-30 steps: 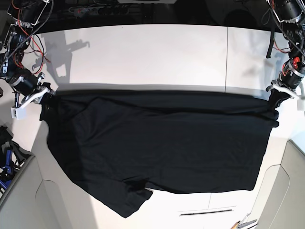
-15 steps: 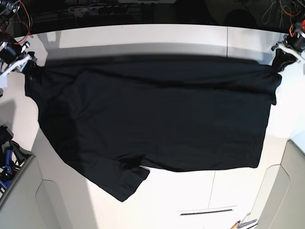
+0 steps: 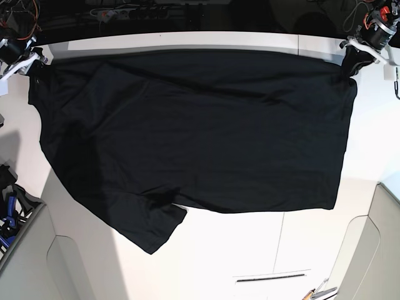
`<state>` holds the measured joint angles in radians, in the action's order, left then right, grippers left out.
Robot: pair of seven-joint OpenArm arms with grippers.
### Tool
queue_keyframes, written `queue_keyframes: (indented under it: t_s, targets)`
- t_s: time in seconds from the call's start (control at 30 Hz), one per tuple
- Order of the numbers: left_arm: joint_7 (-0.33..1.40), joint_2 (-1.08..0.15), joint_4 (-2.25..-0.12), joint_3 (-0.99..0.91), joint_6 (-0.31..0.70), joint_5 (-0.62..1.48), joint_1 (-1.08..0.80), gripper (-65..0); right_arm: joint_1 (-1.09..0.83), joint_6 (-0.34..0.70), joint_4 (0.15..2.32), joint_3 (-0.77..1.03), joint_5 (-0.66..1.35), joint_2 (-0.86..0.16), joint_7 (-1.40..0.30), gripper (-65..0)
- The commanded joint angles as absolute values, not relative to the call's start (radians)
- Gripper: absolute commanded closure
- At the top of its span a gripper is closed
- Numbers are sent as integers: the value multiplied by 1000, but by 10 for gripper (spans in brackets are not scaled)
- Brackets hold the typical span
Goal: Fold the T-shirt properly
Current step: 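Drag the shirt with both grippers toward the robot, then release, then move both grippers to the shirt's hem corners and grasp them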
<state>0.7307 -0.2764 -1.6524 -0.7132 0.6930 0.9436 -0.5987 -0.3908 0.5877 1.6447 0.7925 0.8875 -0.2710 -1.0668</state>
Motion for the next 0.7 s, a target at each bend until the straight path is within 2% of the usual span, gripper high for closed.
queue_keyframes:
  t_s: [0.0, 0.03, 0.13, 0.2, 0.27, 0.37, 0.43, 0.67]
  targets:
    - [746, -288, -1669, -722, 698, 971, -603, 0, -394, 590, 1658, 803, 891, -287, -1048, 0]
    - [768, -288, -1669, -722, 698, 986, -602, 0, -394, 587, 1658, 803, 883, -286, -1048, -1]
    - [785, -288, -1669, -722, 698, 1025, -601, -16, -394, 587, 1658, 803, 871, -286, -1048, -149]
    - [784, -288, -1669, -723, 698, 1037, -601, -21, -394, 587, 1658, 807, 870, -286, -1048, -190]
    - [783, -288, -1669, -733, 698, 1036, -601, -62, -393, 587, 1659, 824, 866, -286, -1047, -191]
    - [783, -289, -1669, -776, 698, 1041, -601, -221, -388, 587, 1659, 885, 869, -286, -1042, -191]
    - [783, -289, -1669, -817, 698, 1068, -601, -300, -372, 587, 1659, 936, 871, -288, -1013, -191]
    - [752, -317, -1669, -933, 698, 1114, -595, -316, -257, 579, 1658, 1009, 838, -348, -957, -191]
